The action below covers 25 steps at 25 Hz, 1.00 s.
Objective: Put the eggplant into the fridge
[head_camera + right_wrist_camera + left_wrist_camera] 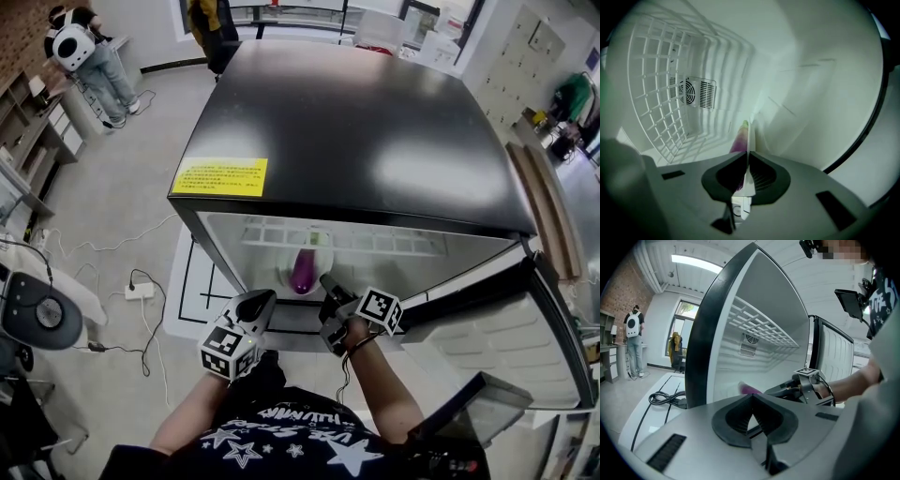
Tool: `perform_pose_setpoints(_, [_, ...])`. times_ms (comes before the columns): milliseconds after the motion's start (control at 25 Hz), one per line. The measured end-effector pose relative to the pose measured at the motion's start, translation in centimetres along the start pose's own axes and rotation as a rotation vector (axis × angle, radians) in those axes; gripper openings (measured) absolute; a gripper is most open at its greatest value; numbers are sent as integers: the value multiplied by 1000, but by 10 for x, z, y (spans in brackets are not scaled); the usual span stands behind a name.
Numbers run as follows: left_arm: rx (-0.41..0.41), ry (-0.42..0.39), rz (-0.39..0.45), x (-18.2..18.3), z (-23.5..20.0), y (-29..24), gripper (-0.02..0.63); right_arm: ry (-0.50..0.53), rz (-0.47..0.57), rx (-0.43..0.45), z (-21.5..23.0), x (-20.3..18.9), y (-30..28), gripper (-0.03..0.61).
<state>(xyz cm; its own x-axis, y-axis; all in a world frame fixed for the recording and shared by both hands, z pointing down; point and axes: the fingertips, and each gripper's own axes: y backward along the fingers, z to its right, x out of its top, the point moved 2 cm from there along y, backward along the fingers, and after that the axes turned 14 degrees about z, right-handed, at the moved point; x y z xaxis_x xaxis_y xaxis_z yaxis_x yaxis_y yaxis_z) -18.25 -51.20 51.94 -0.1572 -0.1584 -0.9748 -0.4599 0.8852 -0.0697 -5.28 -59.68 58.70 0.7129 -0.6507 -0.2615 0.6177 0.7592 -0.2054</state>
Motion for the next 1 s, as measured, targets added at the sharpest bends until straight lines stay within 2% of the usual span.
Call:
perform_pose_setpoints(160, [2,3,1,0,-1,1,9,58,-6,-57,5,4,-8,23])
perform_pose_setpoints(560, [10,10,1,-2,1,3,9,177,-72,-106,1,4,-18,23])
perform_pose_setpoints(800, [3,17,15,0,6,3,9,288,-112,-145,2,1,-17,23])
perform_pose_setpoints(1000, [7,24,20,0,9,8,9,318,-129,-154,1,-2,-16,26])
